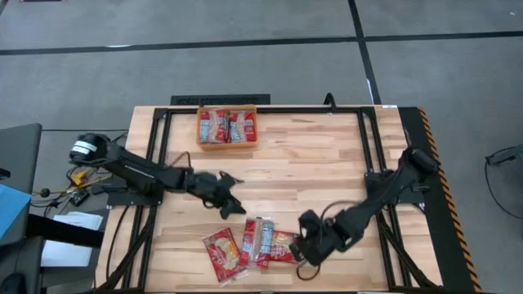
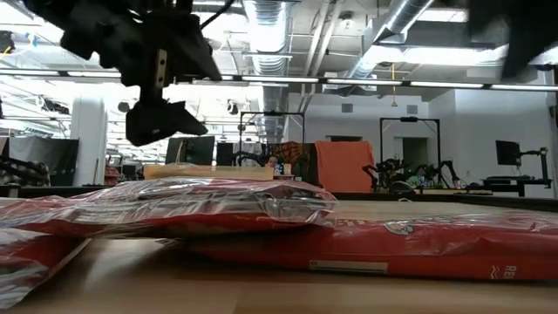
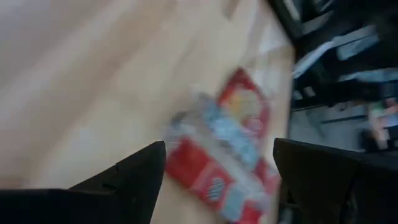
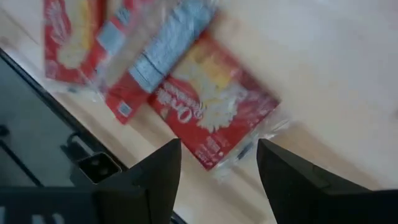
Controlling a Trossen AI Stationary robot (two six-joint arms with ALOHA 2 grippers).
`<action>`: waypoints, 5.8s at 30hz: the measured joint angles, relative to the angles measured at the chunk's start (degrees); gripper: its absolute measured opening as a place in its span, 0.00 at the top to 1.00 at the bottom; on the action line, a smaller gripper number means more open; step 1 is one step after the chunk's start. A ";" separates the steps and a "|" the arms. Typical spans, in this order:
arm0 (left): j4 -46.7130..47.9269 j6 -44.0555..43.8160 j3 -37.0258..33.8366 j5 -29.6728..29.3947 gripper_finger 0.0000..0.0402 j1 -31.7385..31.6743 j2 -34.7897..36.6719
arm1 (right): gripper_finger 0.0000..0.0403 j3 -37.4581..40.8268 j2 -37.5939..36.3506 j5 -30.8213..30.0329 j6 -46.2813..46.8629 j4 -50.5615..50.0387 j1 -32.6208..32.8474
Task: Sort popcorn bags into baskets
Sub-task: Adjust the popcorn bags, then put the popcorn bag into the orange bin
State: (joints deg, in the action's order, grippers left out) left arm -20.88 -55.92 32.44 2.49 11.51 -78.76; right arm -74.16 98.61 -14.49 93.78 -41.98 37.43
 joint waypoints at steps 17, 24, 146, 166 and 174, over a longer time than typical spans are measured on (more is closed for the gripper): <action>-8.98 -14.26 6.07 -18.43 0.29 23.04 -15.18 | 0.47 3.00 12.55 -1.58 3.92 17.13 7.52; -3.19 -18.96 6.23 -16.72 0.29 30.00 -13.99 | 0.50 2.97 15.56 -2.13 4.79 17.64 7.39; -0.44 17.26 4.31 -3.45 0.83 -21.11 -22.47 | 0.80 13.32 13.74 -3.42 0.45 34.65 -40.60; 10.08 13.20 4.20 3.23 0.83 -21.05 -2.39 | 0.98 13.66 6.62 -2.55 -8.44 27.50 -38.97; 14.88 11.93 4.31 0.28 0.83 -21.05 13.92 | 0.98 12.07 -4.06 -3.01 -19.80 26.86 -39.90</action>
State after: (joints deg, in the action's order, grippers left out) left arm -6.00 -43.99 36.76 2.77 -9.54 -64.83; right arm -62.09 94.55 -17.50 73.98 -15.12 -2.48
